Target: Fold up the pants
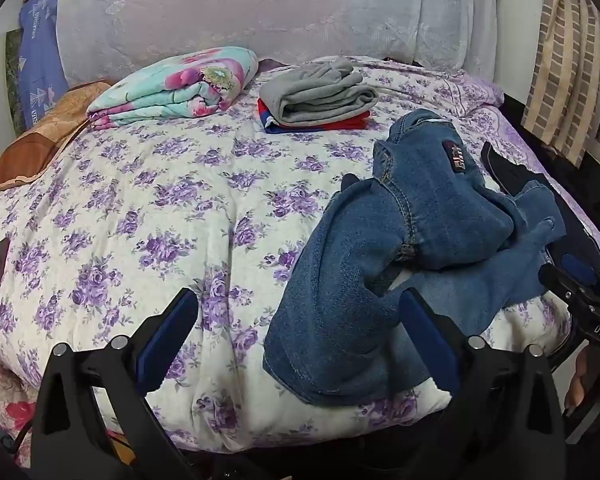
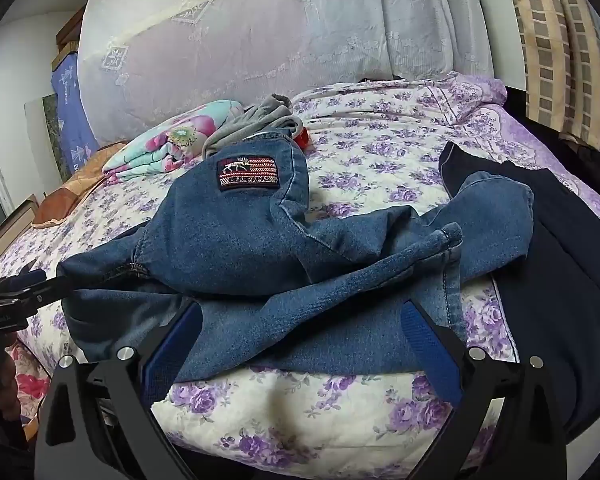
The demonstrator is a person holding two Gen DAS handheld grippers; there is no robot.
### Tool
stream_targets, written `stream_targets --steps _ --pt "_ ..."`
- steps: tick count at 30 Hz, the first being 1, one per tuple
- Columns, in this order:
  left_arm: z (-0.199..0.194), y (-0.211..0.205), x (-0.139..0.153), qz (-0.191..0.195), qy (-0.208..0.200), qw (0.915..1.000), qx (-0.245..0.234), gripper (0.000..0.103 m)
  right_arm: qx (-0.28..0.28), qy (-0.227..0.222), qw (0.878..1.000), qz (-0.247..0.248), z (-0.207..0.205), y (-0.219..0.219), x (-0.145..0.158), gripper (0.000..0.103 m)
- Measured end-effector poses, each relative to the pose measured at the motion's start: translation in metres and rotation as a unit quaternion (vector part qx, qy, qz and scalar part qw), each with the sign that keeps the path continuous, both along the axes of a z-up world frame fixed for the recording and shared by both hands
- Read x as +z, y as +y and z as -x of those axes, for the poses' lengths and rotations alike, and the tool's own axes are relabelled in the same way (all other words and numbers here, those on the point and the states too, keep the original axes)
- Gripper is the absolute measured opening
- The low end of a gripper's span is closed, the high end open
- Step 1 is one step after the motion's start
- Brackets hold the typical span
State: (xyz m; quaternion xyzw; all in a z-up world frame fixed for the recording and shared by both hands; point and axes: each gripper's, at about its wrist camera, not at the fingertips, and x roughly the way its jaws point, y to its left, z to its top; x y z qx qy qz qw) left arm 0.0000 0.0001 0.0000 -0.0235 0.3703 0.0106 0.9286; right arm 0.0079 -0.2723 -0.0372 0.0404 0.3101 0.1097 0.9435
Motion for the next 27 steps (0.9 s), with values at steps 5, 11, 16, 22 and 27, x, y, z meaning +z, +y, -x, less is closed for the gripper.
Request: stream_targets --steps 5,11,16,22,27 --pt "0.0004 -0.0003 -0.0021 0.005 0.001 1.0000 0.000 0.098 0.000 -0.004 1.000 -0.001 0.0009 0.0005 -0.0001 0.100" --pt "0.0000 -0.0024 -0.0057 0.008 0.004 1.0000 -0.003 0.098 0.000 -0.003 1.000 0.000 0.0010 0.0010 -0.0008 0.100" --pt "0.0006 0.0001 -0.0020 0.011 0.004 0.9999 -0.002 0.098 -0.001 -0.003 1.000 0.001 0.0019 0.0023 -0.0010 0.100" --pt "0.0009 0.0009 -0.0068 0.016 0.004 0.9999 -0.003 0.098 0.001 -0.003 1.000 0.000 0.0018 0.0018 -0.0017 0.100" --pt "0.0012 0.0013 -0.0072 0.017 0.004 0.9998 -0.004 0.098 0.001 -0.002 1.000 0.000 0.0019 0.0021 -0.0024 0.100"
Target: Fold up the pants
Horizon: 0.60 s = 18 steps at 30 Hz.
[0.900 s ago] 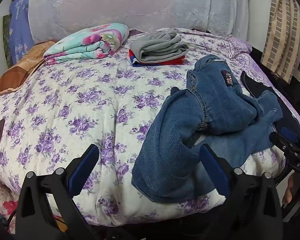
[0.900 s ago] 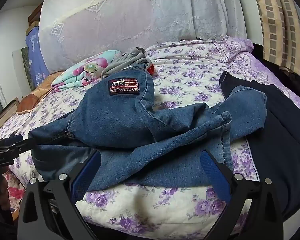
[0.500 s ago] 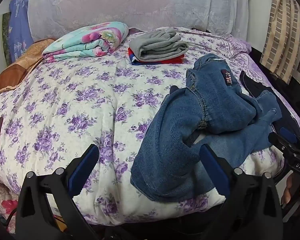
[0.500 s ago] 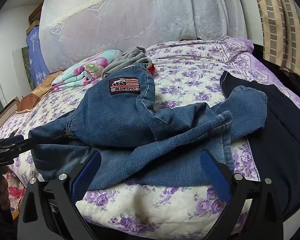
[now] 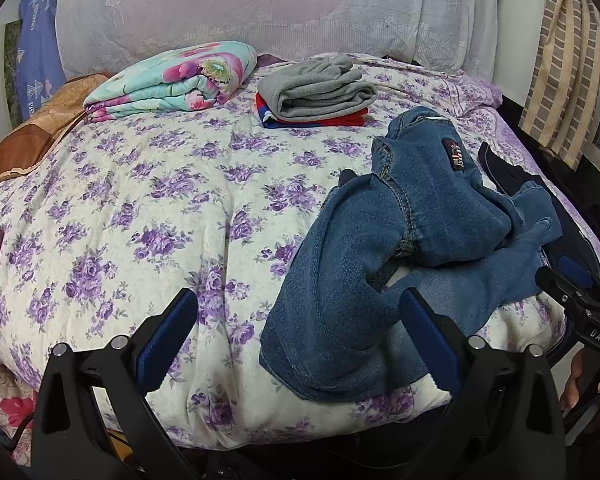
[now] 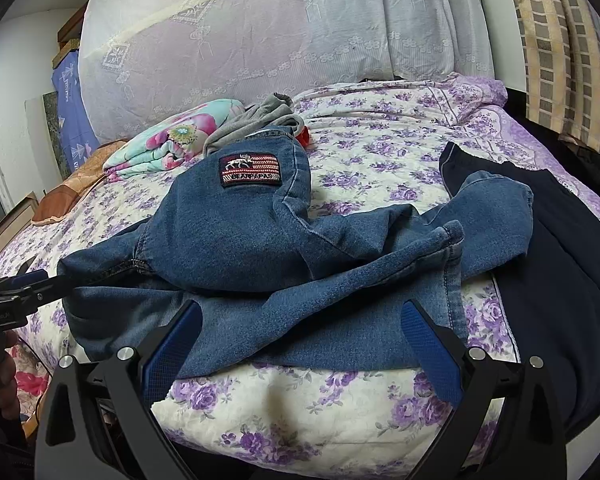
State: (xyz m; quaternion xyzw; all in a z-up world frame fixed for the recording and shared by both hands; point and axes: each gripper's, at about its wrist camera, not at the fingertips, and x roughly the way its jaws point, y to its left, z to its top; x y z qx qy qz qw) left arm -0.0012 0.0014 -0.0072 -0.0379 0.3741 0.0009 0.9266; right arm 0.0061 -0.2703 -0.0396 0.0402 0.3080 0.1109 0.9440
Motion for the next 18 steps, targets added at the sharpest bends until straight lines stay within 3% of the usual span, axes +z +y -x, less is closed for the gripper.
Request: stream_targets --steps 18 --pt "0.0002 0.0004 -0.0008 0.002 0.001 1.0000 0.000 0.098 0.000 0.000 1.000 0.002 0.0017 -0.0002 0.0010 0.100"
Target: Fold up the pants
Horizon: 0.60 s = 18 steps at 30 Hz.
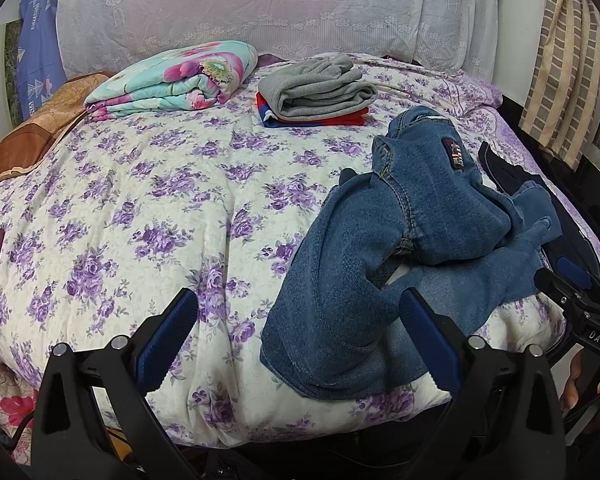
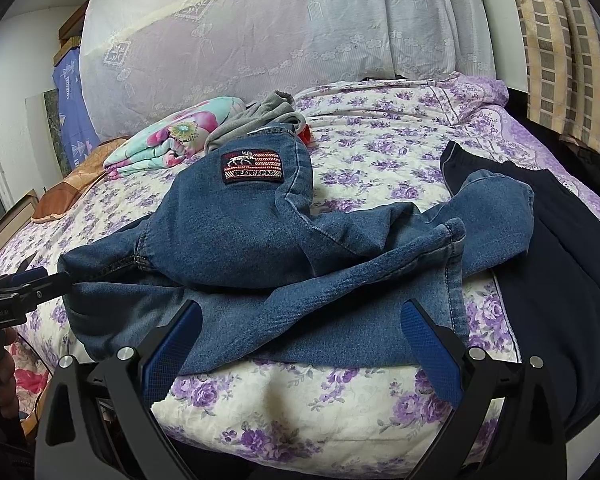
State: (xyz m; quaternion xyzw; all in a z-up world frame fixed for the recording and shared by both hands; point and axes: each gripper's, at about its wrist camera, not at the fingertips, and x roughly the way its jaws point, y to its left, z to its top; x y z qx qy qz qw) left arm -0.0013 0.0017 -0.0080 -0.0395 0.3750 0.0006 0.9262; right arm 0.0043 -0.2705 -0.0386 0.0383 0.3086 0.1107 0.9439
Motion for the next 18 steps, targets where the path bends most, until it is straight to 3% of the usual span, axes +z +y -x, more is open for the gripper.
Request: stream_targets --steps 18 --pt "-0.0005 0.0005 0.0003 0.000 0.001 1.0000 0.000 0.098 0.002 0.001 1.000 0.002 0.0023 0.0026 0.0006 0.100"
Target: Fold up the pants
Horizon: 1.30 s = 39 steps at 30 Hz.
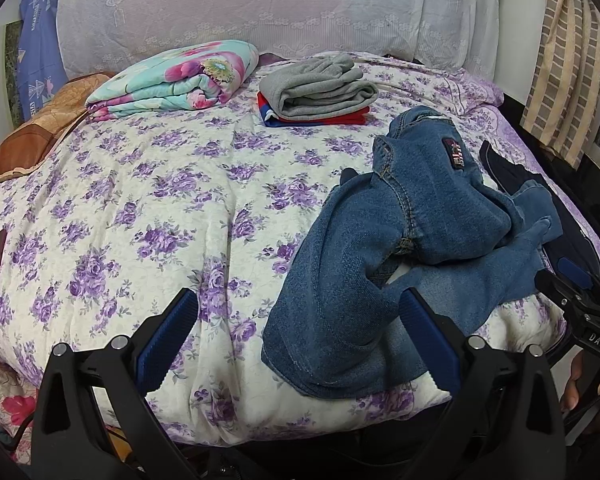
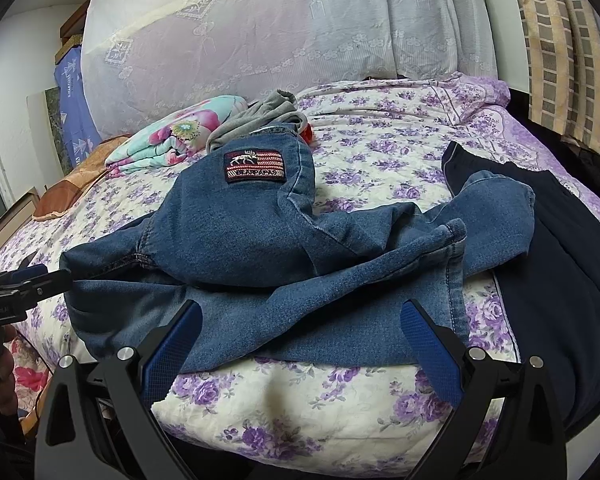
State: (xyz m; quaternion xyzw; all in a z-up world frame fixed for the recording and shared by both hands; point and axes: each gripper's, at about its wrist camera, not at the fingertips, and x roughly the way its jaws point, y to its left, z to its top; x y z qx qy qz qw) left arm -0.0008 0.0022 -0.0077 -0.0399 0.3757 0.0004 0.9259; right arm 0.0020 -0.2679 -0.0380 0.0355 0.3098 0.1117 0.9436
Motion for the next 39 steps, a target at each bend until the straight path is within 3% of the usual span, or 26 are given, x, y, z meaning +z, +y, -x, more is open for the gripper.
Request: stream_targets --steps 39 --pt "0.0004 -0.0005 0.0001 0.001 0.001 1.0000 0.000 0.098 0.006 0.011 1.000 0.010 -0.0004 0.0045 -0.0060 0.100"
